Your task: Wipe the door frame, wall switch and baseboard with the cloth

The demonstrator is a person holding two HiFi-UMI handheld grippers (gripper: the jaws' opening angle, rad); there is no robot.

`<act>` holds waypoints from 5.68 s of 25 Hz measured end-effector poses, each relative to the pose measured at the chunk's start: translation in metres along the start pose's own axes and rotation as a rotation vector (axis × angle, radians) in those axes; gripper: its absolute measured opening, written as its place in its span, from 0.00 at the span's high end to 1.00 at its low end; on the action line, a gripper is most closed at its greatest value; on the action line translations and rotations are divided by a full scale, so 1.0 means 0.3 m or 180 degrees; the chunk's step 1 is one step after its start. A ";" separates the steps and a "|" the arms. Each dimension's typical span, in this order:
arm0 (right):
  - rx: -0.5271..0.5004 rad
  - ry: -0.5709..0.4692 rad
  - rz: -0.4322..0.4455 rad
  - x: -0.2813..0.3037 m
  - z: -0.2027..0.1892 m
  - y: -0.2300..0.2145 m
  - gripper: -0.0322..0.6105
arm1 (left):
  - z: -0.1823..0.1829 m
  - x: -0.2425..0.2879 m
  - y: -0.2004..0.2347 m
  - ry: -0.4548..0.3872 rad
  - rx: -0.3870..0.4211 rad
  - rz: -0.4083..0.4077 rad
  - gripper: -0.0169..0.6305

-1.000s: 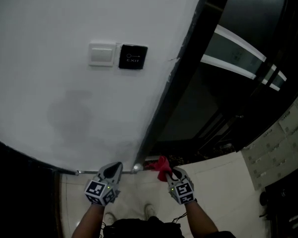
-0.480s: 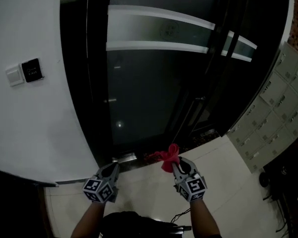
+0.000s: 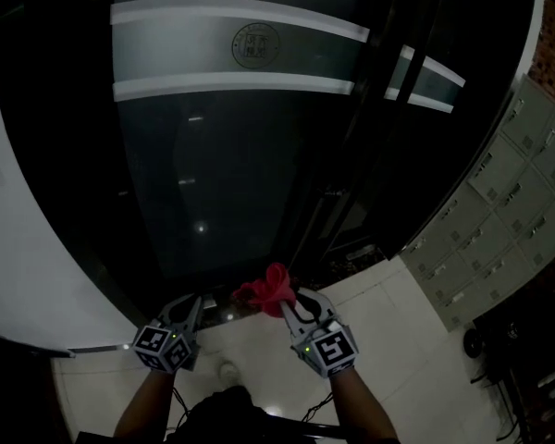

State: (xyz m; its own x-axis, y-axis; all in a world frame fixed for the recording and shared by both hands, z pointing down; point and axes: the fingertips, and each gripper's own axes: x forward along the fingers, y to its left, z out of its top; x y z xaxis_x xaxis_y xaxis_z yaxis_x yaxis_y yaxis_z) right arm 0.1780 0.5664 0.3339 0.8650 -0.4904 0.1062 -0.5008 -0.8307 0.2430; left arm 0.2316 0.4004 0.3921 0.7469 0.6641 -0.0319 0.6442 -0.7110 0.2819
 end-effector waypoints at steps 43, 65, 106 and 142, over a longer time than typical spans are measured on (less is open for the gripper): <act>-0.1922 -0.4467 0.2893 1.044 1.403 0.562 0.85 | 0.389 -0.440 0.267 -0.1067 0.0869 0.4783 0.97; -0.2530 -0.3940 0.3098 1.111 1.096 0.649 0.85 | 0.419 -0.496 0.343 -0.1076 0.0800 0.4498 0.97; -0.2969 -0.2975 0.3998 1.140 0.478 0.801 0.85 | 0.374 -0.559 0.281 -0.1163 0.0790 0.5013 0.97; -0.3707 -0.2119 0.4545 1.163 -0.037 0.963 0.85 | 0.190 -0.687 0.303 -0.1380 0.0101 0.5294 0.97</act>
State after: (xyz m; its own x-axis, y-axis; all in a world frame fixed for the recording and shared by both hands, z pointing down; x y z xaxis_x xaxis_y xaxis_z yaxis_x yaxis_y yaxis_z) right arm 0.3354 0.1582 0.4518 -0.3745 -0.7705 0.5158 -0.2051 0.6113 0.7643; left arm 0.1456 0.1857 0.3697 0.5473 -0.8368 0.0142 -0.8100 -0.5254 0.2607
